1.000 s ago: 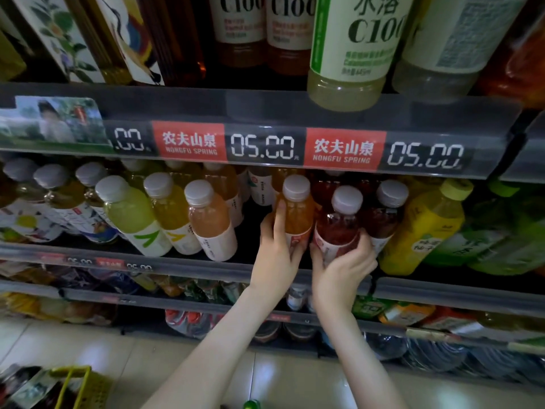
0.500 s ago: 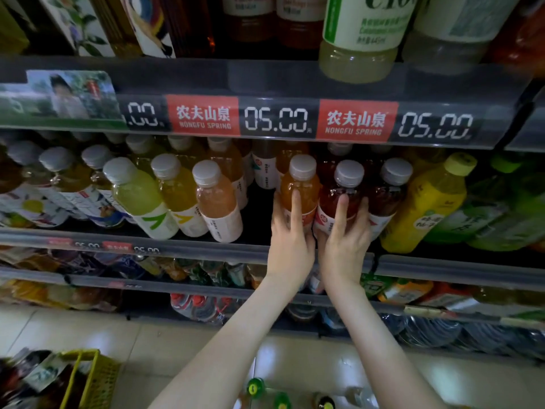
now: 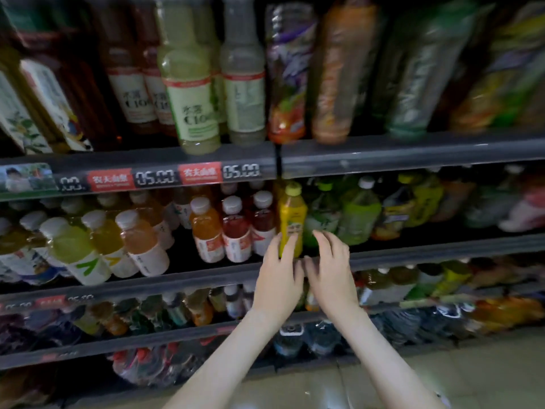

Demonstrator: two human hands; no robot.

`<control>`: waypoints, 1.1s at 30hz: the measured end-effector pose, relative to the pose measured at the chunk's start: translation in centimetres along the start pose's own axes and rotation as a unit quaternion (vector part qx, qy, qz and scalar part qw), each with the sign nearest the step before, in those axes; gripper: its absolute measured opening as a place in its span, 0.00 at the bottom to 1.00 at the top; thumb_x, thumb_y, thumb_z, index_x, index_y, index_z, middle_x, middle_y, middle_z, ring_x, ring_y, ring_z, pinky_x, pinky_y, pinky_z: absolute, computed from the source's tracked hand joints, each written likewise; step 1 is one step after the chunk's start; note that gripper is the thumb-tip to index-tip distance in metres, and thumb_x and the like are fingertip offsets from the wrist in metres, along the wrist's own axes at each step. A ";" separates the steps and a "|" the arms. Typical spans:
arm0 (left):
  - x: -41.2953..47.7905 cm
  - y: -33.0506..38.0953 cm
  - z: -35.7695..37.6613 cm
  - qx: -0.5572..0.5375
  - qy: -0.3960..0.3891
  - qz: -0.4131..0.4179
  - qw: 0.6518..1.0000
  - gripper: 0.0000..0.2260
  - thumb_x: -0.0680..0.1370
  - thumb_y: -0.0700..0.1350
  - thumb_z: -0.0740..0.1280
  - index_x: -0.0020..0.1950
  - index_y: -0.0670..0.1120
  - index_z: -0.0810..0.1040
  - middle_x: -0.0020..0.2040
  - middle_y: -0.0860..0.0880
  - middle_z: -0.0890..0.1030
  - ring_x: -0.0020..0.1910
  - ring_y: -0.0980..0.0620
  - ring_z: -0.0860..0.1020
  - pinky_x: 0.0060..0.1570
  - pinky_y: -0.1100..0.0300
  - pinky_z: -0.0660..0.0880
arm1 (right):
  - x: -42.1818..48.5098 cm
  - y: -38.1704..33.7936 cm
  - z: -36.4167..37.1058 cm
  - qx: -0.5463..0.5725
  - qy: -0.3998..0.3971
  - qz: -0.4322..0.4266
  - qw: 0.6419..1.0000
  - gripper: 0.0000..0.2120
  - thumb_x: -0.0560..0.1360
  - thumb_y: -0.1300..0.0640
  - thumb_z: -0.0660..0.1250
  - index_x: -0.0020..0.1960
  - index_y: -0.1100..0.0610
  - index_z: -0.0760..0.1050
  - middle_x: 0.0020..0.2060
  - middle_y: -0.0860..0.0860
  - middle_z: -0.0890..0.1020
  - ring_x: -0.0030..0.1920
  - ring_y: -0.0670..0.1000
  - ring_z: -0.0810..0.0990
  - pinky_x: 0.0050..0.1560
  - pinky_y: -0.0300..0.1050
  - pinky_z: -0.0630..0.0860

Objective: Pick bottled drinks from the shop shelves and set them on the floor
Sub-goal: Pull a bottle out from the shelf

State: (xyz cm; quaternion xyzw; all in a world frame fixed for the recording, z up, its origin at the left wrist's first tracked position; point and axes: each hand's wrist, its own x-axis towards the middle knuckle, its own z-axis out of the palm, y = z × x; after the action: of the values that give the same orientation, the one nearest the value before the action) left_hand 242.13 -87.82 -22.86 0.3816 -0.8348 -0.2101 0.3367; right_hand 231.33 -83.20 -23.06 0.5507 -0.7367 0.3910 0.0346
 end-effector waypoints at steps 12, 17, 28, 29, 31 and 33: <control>0.1 24.9 10.8 -0.008 -0.043 0.108 0.993 0.25 0.81 0.47 0.60 0.77 0.53 0.58 0.76 0.48 0.58 0.74 0.50 0.61 0.63 0.59 0.69 | -4.5 14.3 -27.2 -0.050 0.076 0.030 0.995 0.21 0.80 0.54 0.63 0.71 0.56 0.68 0.66 0.50 0.71 0.67 0.48 0.65 0.62 0.31 0.58; 3.1 30.9 13.4 -0.003 -0.040 0.124 0.991 0.25 0.82 0.51 0.59 0.77 0.57 0.54 0.77 0.52 0.55 0.72 0.50 0.64 0.60 0.60 0.70 | -3.1 19.1 -33.9 -0.038 0.112 0.040 0.992 0.22 0.80 0.51 0.62 0.73 0.52 0.65 0.66 0.44 0.68 0.69 0.44 0.62 0.63 0.31 0.59; 17.3 34.7 16.3 0.015 0.099 0.094 0.991 0.27 0.81 0.48 0.62 0.77 0.57 0.56 0.76 0.48 0.58 0.69 0.45 0.67 0.57 0.52 0.76 | 9.5 28.0 -37.5 0.022 0.103 0.018 0.994 0.27 0.80 0.50 0.62 0.76 0.45 0.56 0.69 0.45 0.65 0.67 0.41 0.63 0.54 0.24 0.62; 18.6 34.8 16.2 0.024 0.115 0.090 0.989 0.27 0.80 0.47 0.62 0.77 0.57 0.57 0.76 0.47 0.58 0.71 0.45 0.64 0.59 0.51 0.75 | 11.1 28.4 -37.5 0.039 0.092 0.016 0.995 0.28 0.80 0.49 0.62 0.76 0.42 0.54 0.70 0.44 0.63 0.68 0.41 0.63 0.55 0.25 0.62; 21.0 35.2 16.0 0.053 0.146 0.083 0.984 0.27 0.80 0.46 0.63 0.77 0.55 0.58 0.76 0.43 0.57 0.74 0.42 0.59 0.67 0.48 0.69 | 14.0 28.6 -37.4 0.078 0.067 0.000 0.995 0.32 0.80 0.49 0.62 0.76 0.36 0.48 0.70 0.42 0.62 0.68 0.39 0.61 0.55 0.26 0.63; 22.8 35.6 15.7 0.107 0.194 0.087 0.971 0.29 0.77 0.44 0.67 0.76 0.53 0.61 0.76 0.37 0.56 0.75 0.37 0.55 0.70 0.43 0.61 | 16.8 28.2 -37.2 0.115 0.046 -0.019 0.992 0.37 0.80 0.51 0.63 0.74 0.30 0.41 0.71 0.41 0.60 0.70 0.42 0.61 0.59 0.32 0.63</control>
State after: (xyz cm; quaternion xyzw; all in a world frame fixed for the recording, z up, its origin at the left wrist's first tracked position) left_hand 202.12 -82.03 -2.78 0.3752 -0.8012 -0.0114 0.4660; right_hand 187.00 -71.04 -4.41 0.5467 -0.6738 0.4970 0.0127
